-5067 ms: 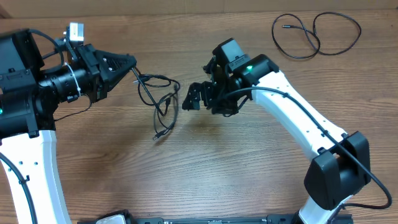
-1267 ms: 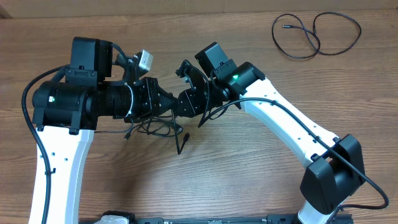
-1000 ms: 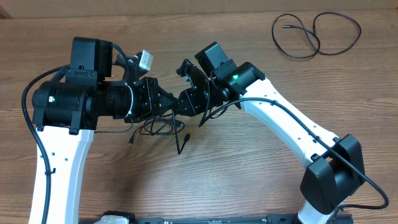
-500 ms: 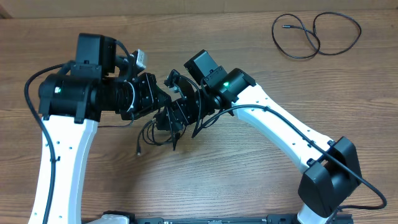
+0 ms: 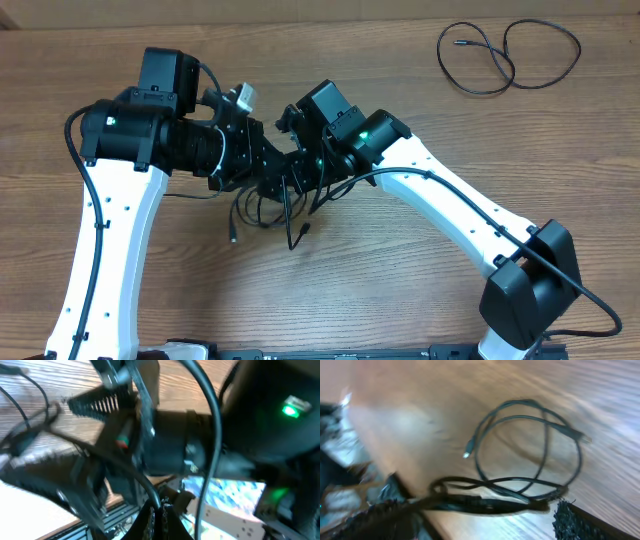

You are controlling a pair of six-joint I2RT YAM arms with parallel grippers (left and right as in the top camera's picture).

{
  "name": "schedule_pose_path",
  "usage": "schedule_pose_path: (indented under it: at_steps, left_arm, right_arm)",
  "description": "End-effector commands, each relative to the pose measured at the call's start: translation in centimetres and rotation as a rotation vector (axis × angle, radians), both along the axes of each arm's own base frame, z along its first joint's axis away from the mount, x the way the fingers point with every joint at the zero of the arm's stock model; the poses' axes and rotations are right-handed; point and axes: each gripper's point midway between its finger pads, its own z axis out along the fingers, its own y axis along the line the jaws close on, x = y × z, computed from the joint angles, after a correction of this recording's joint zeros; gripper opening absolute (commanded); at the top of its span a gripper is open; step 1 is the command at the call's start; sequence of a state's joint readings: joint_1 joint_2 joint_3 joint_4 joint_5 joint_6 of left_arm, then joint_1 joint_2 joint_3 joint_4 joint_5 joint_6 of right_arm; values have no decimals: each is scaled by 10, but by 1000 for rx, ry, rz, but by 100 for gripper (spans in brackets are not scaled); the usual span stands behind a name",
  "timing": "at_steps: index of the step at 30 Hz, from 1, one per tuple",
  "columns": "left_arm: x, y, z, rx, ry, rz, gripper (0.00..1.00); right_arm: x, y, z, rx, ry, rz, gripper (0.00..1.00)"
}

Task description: Untangle cables

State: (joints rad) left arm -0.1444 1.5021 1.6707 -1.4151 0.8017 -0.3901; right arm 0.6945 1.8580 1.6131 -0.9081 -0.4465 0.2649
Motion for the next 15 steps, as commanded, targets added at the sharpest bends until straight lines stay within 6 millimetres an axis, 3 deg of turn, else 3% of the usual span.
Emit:
schedule_pose_path:
  at_steps: [1, 7, 15]
  left_arm:
    - [-10, -12, 20, -91, -60, -82, 4]
    - [-27, -22, 50, -207, -135, -144, 4]
    - [-34, -15, 65, -179, -235, -128, 4]
  right_arm:
    - [16, -12, -2, -61, -25, -135, 100]
    - [16, -12, -2, -57, -14, -154, 100]
    - [16, -13, -3, -66, -3, -170, 100]
